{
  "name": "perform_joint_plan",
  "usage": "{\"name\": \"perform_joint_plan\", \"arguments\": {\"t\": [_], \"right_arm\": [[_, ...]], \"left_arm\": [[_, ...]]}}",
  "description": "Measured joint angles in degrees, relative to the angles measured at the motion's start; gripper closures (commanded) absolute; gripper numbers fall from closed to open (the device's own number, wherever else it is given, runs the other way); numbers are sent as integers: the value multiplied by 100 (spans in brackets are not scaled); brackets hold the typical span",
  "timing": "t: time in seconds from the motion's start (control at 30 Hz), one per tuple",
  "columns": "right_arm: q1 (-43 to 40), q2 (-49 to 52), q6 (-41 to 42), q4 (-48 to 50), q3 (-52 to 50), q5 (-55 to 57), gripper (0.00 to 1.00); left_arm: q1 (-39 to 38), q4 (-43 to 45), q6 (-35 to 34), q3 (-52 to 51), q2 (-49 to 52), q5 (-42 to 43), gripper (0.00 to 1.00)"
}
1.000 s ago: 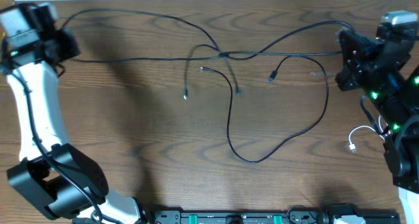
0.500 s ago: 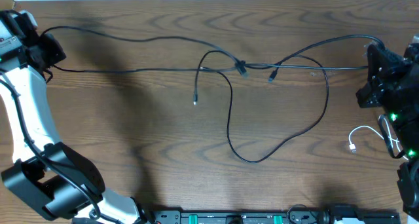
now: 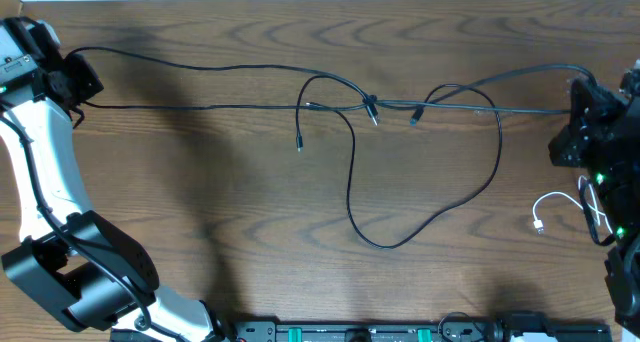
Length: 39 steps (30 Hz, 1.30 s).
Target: Untangle cables
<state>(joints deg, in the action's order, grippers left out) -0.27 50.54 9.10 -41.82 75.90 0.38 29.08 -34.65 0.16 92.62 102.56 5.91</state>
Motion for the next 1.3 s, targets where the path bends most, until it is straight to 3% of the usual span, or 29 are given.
{"name": "perform_joint_plan", "arguments": {"t": [0.27,0.4,0.57,1.07,1.3], "right_arm": [[13,-205,249,-297,0,345,95],[-24,-144,243,-319,0,667,55],[-57,31,157,-319,0,605,25],[-31,1460,-98,-396,0,-1228,14],[581,2168,-341,-374,0,-1729,12]], "left_arm": [[-103,-179,-619,0,0,-525,83],[-76,-216,-804,0,2,-566,75],[-116,-197,-844,0,4,-562,75],[-1775,-195,-828,0,4,-470,74],[-2721,-195,-778,0,4,-455,68]]}}
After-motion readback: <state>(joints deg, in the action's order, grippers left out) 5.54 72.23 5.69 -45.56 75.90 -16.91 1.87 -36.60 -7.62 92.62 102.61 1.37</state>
